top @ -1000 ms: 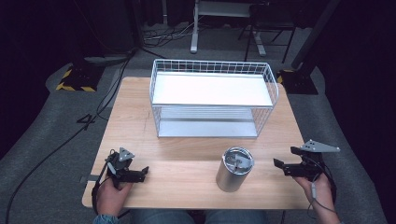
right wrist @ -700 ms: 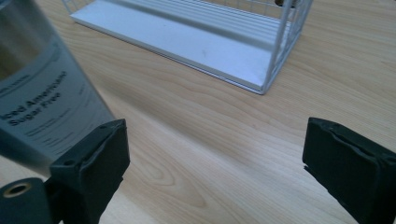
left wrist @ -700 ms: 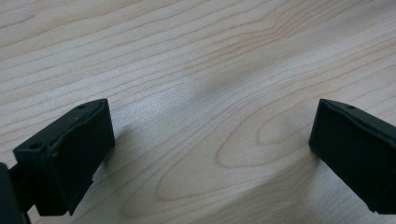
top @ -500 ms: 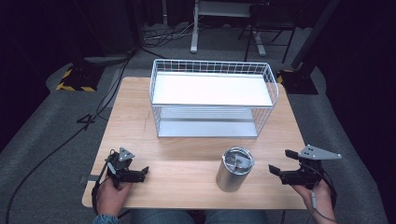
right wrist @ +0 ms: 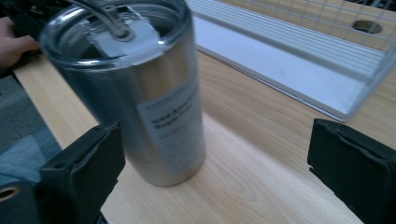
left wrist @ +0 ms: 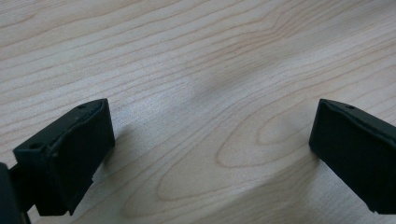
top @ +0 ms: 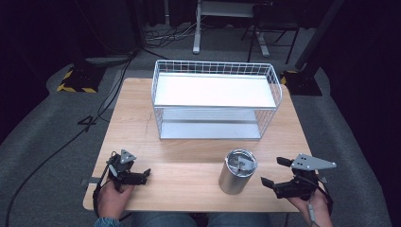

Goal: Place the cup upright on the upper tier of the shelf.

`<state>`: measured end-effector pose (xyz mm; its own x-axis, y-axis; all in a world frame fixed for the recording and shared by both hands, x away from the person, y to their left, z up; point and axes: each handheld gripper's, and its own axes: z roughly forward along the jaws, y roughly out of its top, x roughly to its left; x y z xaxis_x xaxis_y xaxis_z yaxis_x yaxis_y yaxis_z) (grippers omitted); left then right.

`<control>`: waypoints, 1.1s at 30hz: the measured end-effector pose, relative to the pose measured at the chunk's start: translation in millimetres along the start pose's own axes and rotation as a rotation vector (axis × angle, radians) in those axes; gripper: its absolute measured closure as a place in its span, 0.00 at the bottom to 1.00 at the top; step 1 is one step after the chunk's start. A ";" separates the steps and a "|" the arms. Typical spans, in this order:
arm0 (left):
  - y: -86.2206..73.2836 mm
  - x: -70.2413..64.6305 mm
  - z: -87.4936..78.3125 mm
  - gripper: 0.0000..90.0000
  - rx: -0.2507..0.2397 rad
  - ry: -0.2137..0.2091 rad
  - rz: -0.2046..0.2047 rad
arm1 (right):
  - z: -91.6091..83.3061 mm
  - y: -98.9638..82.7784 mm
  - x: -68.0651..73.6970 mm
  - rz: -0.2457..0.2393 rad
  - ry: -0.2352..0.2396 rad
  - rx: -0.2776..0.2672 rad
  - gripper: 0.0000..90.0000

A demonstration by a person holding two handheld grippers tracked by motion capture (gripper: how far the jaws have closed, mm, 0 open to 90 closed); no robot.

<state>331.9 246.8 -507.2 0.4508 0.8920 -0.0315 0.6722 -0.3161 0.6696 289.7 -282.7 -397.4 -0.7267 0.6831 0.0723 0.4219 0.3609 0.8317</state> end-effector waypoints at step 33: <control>0.0 0.0 -0.1 0.01 0.001 0.001 0.001 | 73.0 7.9 35.0 -0.087 0.117 0.013 0.00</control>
<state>331.9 246.8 -507.2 0.4509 0.8921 -0.0305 0.6724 -0.3170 0.6689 307.2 -209.5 -428.4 -0.8187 0.5706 0.0650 0.3616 0.4242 0.8302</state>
